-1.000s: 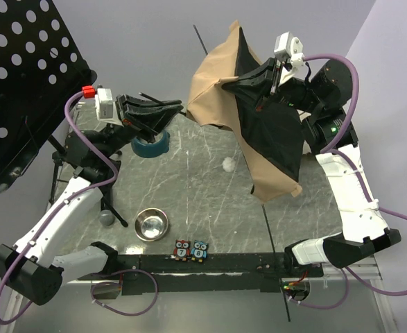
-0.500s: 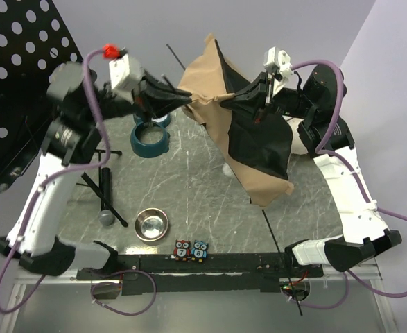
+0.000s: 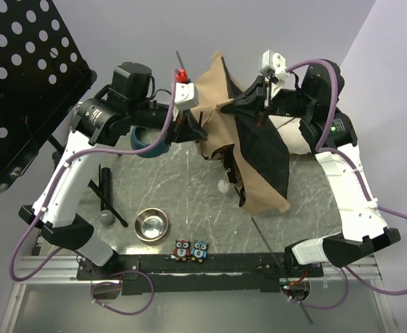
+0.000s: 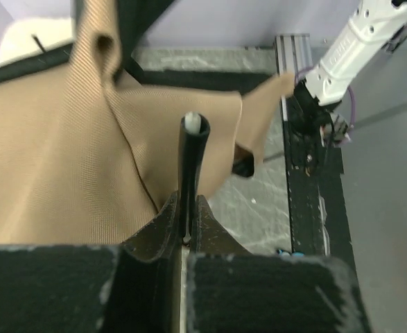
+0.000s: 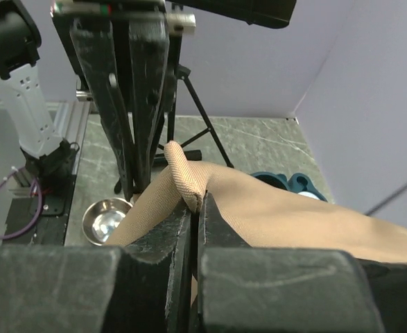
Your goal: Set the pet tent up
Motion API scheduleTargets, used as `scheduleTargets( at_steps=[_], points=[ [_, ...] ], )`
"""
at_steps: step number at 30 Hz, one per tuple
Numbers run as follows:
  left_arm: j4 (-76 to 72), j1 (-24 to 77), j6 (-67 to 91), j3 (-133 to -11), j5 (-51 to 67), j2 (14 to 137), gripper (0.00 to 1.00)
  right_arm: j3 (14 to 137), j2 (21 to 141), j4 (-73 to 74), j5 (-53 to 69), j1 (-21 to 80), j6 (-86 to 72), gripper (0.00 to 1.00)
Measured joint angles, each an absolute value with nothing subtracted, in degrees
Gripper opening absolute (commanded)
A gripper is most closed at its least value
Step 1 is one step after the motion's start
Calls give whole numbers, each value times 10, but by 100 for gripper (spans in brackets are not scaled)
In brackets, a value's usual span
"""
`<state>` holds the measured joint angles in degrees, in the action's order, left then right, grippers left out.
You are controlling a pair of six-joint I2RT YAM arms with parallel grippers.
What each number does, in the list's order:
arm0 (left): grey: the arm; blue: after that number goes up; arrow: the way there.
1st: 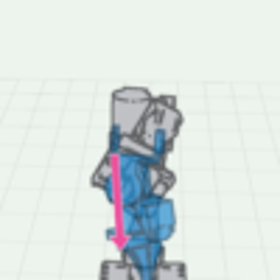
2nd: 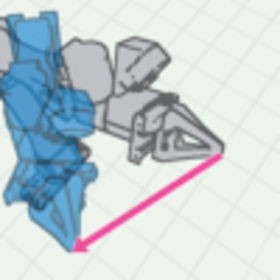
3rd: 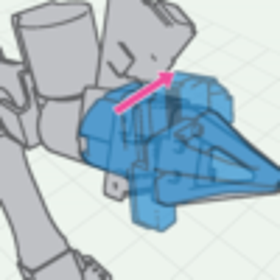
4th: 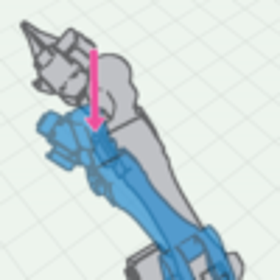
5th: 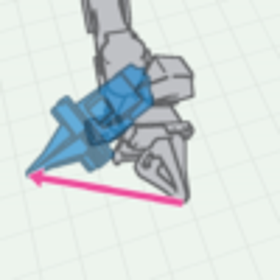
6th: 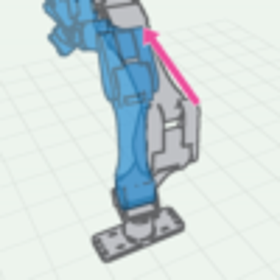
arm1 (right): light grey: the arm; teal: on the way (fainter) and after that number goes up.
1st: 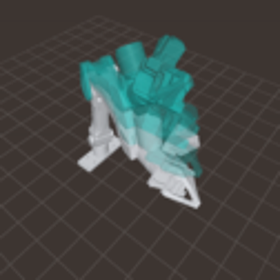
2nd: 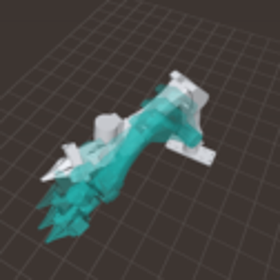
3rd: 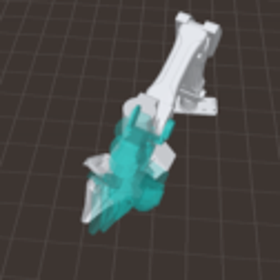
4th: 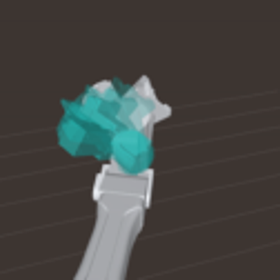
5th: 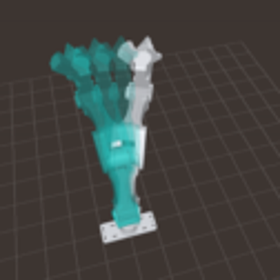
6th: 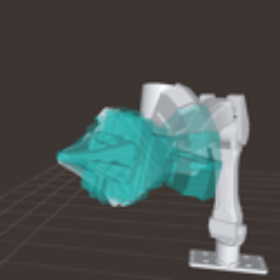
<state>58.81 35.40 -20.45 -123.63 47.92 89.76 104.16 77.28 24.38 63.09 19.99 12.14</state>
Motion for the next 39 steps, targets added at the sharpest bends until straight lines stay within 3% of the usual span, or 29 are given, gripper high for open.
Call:
scheduleTargets(
  at_steps=[17, 39],
  points=[
    [677, 383, -222, -1243, 437, 940, 1, 1110, 800, 489, 630, 241, 350, 0],
    [689, 411, -238, -1219, 434, 942, 1, 1111, 801, 526, 624, 241, 365, 0]
  ],
)
